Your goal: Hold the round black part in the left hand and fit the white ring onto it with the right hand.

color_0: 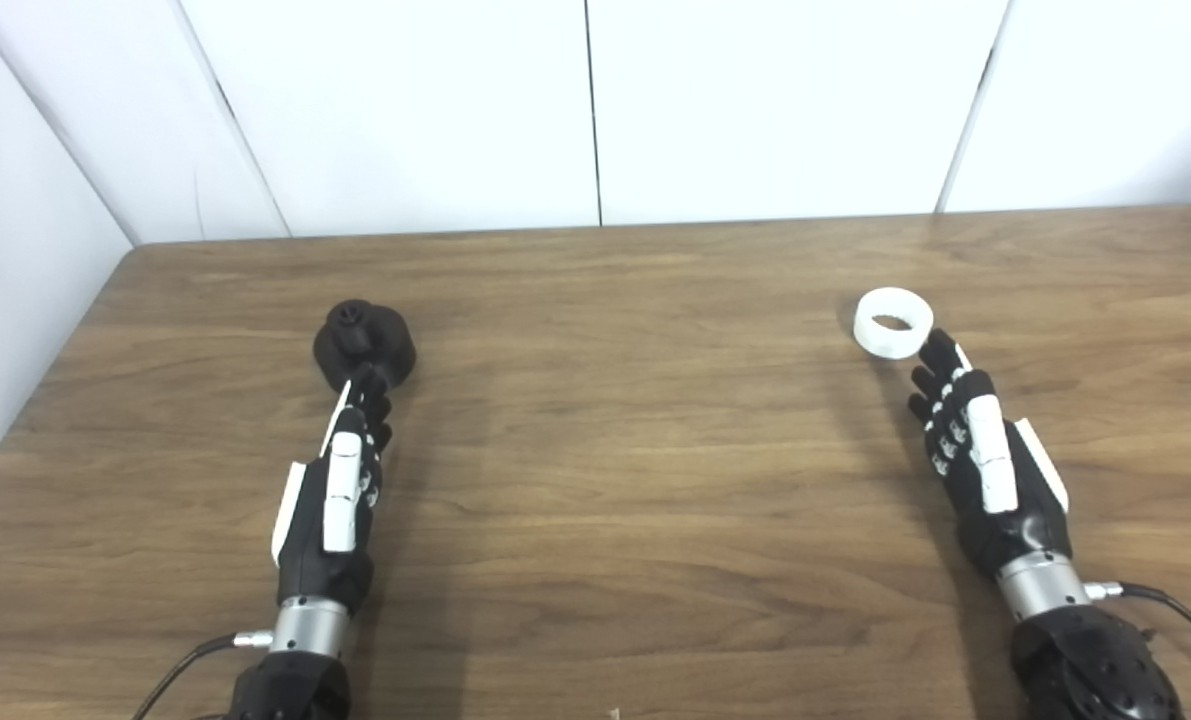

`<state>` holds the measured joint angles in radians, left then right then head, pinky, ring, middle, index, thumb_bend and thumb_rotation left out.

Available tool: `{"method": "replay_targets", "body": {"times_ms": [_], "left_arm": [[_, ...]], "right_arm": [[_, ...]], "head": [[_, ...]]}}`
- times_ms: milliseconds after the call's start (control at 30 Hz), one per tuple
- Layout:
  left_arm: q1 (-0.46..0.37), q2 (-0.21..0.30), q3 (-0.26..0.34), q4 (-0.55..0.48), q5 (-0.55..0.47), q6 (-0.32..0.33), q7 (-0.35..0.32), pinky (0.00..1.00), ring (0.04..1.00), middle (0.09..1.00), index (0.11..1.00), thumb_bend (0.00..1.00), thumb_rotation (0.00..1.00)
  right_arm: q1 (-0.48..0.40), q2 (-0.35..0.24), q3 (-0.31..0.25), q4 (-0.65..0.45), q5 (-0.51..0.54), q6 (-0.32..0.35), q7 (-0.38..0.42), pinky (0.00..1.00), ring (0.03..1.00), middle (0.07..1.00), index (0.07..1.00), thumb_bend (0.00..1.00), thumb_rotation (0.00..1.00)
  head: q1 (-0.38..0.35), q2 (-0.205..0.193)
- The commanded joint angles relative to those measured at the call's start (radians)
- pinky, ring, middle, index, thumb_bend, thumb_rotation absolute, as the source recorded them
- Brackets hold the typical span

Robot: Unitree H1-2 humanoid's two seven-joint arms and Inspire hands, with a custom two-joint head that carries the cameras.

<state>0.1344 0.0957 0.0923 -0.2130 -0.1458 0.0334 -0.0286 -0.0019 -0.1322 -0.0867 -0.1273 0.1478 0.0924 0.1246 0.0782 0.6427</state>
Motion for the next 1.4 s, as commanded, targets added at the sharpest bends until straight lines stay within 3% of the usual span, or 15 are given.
{"method": "replay_targets", "body": {"times_ms": [0, 400, 500, 600, 700, 767, 800, 1100, 1367], "left_arm": [[-0.011, 0.001, -0.002, -0.04, 0.013, -0.004, 0.0, 1.0, 1.0, 1.0, 1.0, 0.54, 1.0], [-0.008, -0.002, -0.002, -0.045, 0.006, -0.004, -0.002, 1.0, 1.0, 1.0, 1.0, 0.54, 1.0], [-0.012, 0.009, -0.008, -0.041, 0.083, 0.008, 0.024, 1.0, 1.0, 1.0, 1.0, 0.56, 0.94], [-0.017, 0.055, -0.01, -0.041, 0.232, 0.014, 0.051, 1.0, 1.0, 1.0, 1.0, 0.61, 0.81], [-0.02, 0.115, -0.002, -0.085, 0.358, 0.084, 0.054, 1.0, 1.0, 1.0, 1.0, 0.69, 0.56], [-0.026, 0.144, 0.005, -0.097, 0.409, 0.111, 0.055, 1.0, 1.0, 1.0, 1.0, 0.74, 0.47], [-0.032, 0.165, 0.011, -0.096, 0.438, 0.117, 0.059, 1.0, 1.0, 1.0, 0.991, 0.82, 0.42], [-0.087, 0.29, 0.049, -0.074, 0.547, 0.14, 0.045, 1.0, 1.0, 1.0, 0.938, 0.92, 0.33], [-0.14, 0.342, 0.053, -0.026, 0.576, 0.172, 0.036, 1.0, 1.0, 0.999, 0.911, 0.94, 0.31]], "right_arm": [[-0.04, -0.009, -0.005, -0.026, 0.012, -0.033, 0.004, 1.0, 1.0, 1.0, 0.988, 0.57, 1.0], [-0.053, -0.017, -0.001, -0.019, 0.015, -0.04, 0.012, 1.0, 1.0, 1.0, 0.986, 0.56, 1.0], [-0.059, -0.021, 0.0, -0.016, 0.014, -0.046, 0.014, 1.0, 1.0, 1.0, 0.986, 0.56, 1.0], [-0.06, -0.028, -0.002, -0.015, 0.012, -0.045, 0.014, 1.0, 1.0, 1.0, 0.988, 0.56, 1.0], [-0.061, -0.036, -0.004, -0.011, 0.014, -0.043, 0.016, 1.0, 1.0, 1.0, 0.987, 0.57, 1.0], [-0.061, -0.04, -0.005, -0.007, 0.015, -0.045, 0.016, 1.0, 1.0, 1.0, 0.988, 0.58, 1.0], [-0.061, -0.041, -0.005, -0.005, 0.014, -0.045, 0.014, 1.0, 1.0, 1.0, 0.986, 0.58, 1.0], [-0.063, -0.037, -0.004, -0.002, 0.005, -0.04, 0.004, 1.0, 1.0, 1.0, 0.973, 0.6, 1.0], [-0.06, -0.036, -0.002, -0.005, -0.004, -0.031, 0.0, 1.0, 1.0, 1.0, 0.967, 0.62, 1.0]], "head": [[0.002, 0.003], [0.0, 0.003], [0.001, 0.003], [0.012, 0.0], [0.022, 0.0], [0.025, 0.0], [0.028, -0.001], [0.037, -0.003], [0.048, -0.001]]}}
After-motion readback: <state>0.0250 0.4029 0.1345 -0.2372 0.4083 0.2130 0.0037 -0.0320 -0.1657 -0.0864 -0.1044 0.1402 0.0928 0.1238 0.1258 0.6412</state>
